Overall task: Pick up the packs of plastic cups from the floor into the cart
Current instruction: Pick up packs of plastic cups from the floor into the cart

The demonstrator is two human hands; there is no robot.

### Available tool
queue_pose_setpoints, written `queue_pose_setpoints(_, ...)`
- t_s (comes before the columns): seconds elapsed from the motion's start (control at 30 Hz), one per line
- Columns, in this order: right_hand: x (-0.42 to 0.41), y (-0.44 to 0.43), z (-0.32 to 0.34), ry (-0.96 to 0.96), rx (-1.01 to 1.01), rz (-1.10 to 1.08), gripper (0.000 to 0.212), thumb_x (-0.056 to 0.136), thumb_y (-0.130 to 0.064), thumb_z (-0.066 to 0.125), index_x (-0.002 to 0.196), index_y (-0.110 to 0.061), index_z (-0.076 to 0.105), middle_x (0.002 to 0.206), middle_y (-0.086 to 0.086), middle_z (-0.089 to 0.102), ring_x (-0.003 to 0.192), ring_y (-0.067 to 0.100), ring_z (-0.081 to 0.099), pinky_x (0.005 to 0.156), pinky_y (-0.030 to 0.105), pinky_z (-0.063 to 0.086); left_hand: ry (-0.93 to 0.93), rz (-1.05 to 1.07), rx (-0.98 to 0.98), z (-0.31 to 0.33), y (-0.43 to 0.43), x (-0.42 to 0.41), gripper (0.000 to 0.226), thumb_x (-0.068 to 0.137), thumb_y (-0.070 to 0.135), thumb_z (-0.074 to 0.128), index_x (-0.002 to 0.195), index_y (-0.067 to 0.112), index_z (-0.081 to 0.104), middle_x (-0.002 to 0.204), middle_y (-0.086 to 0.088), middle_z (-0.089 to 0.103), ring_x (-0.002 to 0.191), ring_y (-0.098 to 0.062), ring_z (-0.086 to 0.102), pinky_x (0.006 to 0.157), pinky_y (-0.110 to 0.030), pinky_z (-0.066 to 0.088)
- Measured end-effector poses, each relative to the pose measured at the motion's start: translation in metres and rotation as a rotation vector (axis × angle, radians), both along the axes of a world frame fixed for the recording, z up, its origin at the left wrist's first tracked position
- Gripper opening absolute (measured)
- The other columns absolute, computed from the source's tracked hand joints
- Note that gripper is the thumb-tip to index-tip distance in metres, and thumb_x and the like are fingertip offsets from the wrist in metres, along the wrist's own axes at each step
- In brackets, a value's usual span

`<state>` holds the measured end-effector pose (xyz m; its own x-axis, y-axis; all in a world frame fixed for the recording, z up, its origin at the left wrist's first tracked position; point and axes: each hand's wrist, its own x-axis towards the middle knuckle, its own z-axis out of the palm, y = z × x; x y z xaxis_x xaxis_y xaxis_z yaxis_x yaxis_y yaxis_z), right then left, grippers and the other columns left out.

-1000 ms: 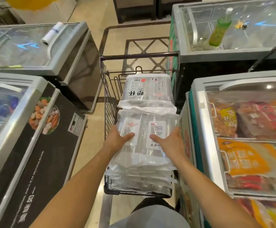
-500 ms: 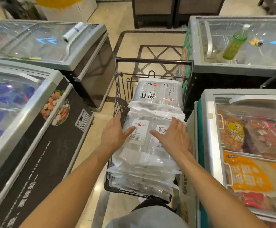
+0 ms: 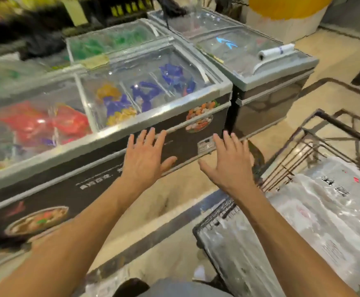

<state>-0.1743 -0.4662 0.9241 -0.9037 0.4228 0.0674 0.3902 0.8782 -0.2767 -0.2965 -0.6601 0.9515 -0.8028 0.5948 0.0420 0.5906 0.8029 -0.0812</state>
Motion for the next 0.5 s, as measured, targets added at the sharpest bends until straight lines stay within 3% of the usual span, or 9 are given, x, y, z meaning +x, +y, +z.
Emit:
queue_pose_setpoints(0.27, -0.090, -0.169, -0.015, -0.062, 0.031, 0.433, 0.100, 0.092, -0.080, 0.027, 0.171, -0.019, 0.021, 0.178, 0.013, 0.020, 0.166, 0.032, 0.012, 0.133, 0.057, 0.003, 0.024, 0.426, -0.011, -0.023, -0.240, 0.002, 0.087, 0.098, 0.072, 0.043, 0.165, 0.016, 0.039, 0.167, -0.019, 0.043, 0.152, -0.043, 0.041, 0.126, -0.062, 0.028)
queue_pose_setpoints(0.43, -0.116, -0.286, -0.046, -0.090, 0.054, 0.650, 0.096, 0.097, -0.081, 0.036, 0.170, -0.021, 0.023, 0.178, 0.012, 0.022, 0.165, 0.033, 0.014, 0.132, 0.056, 0.001, -0.059, 0.621, -0.003, -0.051, -0.358, 0.035, 0.096, 0.095, 0.080, 0.023, 0.167, 0.017, 0.036, 0.168, -0.019, 0.042, 0.154, -0.043, 0.039, 0.127, -0.063, 0.027)
queue_pose_setpoints(0.5, -0.119, -0.332, -0.061, -0.104, 0.060, 0.705, 0.095, 0.098, -0.080, 0.035, 0.170, -0.019, 0.025, 0.177, 0.013, 0.023, 0.165, 0.034, 0.016, 0.133, 0.057, 0.004, -0.086, 0.676, 0.021, -0.065, -0.400, 0.049, 0.094, 0.096, 0.080, 0.027, 0.166, 0.017, 0.037, 0.167, -0.020, 0.043, 0.153, -0.043, 0.040, 0.125, -0.063, 0.028)
